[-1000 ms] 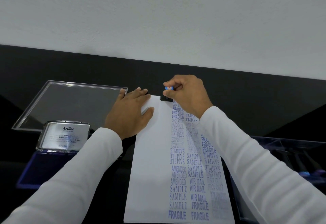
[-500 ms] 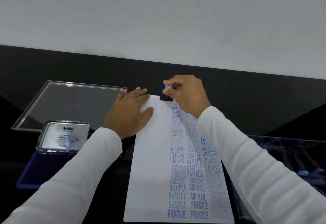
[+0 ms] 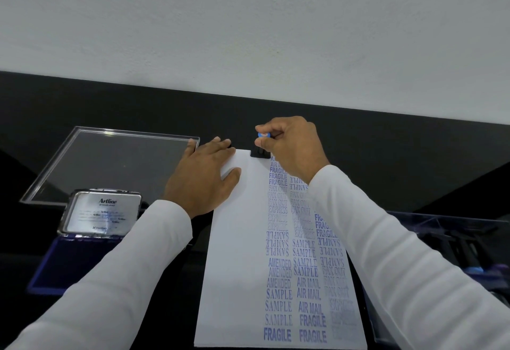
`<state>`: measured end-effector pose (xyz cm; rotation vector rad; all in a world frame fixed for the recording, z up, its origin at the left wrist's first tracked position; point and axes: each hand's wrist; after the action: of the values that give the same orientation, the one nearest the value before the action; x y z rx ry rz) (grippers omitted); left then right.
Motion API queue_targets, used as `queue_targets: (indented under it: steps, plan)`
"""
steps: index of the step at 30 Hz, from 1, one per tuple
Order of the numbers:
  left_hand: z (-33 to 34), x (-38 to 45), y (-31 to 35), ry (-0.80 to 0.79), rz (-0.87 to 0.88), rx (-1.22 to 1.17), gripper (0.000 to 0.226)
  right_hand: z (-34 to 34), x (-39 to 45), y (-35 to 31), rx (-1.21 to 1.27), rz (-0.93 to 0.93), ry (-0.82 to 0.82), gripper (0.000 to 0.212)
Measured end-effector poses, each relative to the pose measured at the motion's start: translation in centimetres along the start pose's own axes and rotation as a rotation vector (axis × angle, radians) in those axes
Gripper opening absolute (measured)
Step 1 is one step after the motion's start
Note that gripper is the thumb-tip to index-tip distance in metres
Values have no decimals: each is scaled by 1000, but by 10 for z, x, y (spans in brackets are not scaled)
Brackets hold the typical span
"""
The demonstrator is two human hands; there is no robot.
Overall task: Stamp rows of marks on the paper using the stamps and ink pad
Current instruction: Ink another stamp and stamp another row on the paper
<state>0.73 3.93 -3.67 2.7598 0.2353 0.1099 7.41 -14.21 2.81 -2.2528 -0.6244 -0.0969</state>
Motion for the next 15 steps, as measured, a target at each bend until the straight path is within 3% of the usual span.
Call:
queue_targets:
  steps: [15]
  plan:
    - [-1,0,2,-21,-18,7,60,1,1,0,-45,-11,30,17]
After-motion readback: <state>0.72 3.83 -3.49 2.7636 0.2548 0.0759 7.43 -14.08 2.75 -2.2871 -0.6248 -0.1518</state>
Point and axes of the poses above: each hand's wrist, its own x-axis towards the middle knuckle, its own z-axis out of the palm, y = z × x, and after that the axes turned 14 degrees about -z, right-handed
